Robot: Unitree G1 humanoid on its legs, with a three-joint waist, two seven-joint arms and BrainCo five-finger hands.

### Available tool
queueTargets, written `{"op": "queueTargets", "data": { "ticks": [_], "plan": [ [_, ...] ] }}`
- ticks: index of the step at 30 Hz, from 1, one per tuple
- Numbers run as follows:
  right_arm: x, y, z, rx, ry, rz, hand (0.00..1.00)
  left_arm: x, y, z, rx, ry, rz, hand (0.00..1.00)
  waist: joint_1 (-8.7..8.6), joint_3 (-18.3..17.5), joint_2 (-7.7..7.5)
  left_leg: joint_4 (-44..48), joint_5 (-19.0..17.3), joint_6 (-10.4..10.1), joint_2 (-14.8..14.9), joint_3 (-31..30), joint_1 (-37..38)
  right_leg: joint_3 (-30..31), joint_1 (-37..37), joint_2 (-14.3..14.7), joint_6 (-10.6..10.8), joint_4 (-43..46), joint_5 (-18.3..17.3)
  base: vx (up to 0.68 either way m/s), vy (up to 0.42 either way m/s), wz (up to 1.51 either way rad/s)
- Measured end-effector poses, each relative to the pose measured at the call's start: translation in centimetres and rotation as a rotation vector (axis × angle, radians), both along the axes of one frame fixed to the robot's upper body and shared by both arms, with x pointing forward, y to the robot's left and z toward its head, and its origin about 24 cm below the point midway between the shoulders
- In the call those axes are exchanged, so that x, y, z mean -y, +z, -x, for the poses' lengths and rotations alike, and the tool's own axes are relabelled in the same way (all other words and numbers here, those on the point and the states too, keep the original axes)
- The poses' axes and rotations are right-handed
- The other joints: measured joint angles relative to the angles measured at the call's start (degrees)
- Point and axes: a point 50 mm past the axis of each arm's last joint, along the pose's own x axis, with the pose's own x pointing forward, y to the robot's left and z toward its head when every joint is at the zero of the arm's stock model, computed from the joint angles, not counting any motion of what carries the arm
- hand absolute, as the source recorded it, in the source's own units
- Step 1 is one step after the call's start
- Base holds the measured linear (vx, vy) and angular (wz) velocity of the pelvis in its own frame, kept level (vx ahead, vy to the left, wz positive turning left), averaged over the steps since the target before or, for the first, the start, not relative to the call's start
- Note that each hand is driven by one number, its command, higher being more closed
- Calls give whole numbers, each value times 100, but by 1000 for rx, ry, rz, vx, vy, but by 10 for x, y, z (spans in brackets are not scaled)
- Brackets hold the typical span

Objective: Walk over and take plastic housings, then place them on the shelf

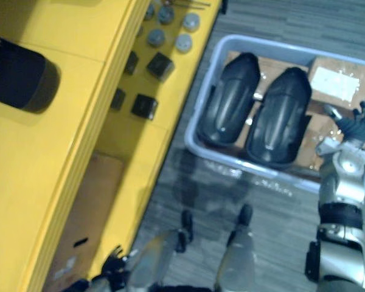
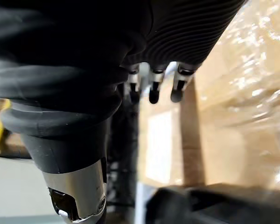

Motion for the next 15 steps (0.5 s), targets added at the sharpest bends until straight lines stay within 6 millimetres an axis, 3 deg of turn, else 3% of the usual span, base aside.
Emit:
{"op": "queueTargets", "data": {
  "ticks": [2, 4, 8, 15],
  "plan": [
    [5, 2, 0, -29, -15, -8, 0, 5, -1, 1, -6, -20, 9, 0, 16, 23, 130, 50, -6, 10, -20, 1, -30, 2, -43, -36, -4, 82, -5, -58, 23, -1],
    [6, -1, -1, -57, -16, -27, 0, 7, -2, 1, -7, -29, 16, 0, 30, 10, 167, 109, -3, 15, -18, 1, -140, 7, -166, -48, -11, 162, -17, -84, 1, 0],
    [9, -5, -1, -134, -15, -6, 0, 8, -3, 3, -15, -14, 42, 0, 57, 4, 215, 166, 39, 58, -24, 8, -268, 12, -334, -85, -29, 308, -33, -71, -5, 0],
    [13, 8, -4, -201, 19, 95, 0, 11, -4, 4, -18, -37, 47, 0, 84, -19, 249, 322, 58, 61, -27, 8, -494, 22, -557, -133, -33, 468, -35, -53, 4, 2]
  ]
}}
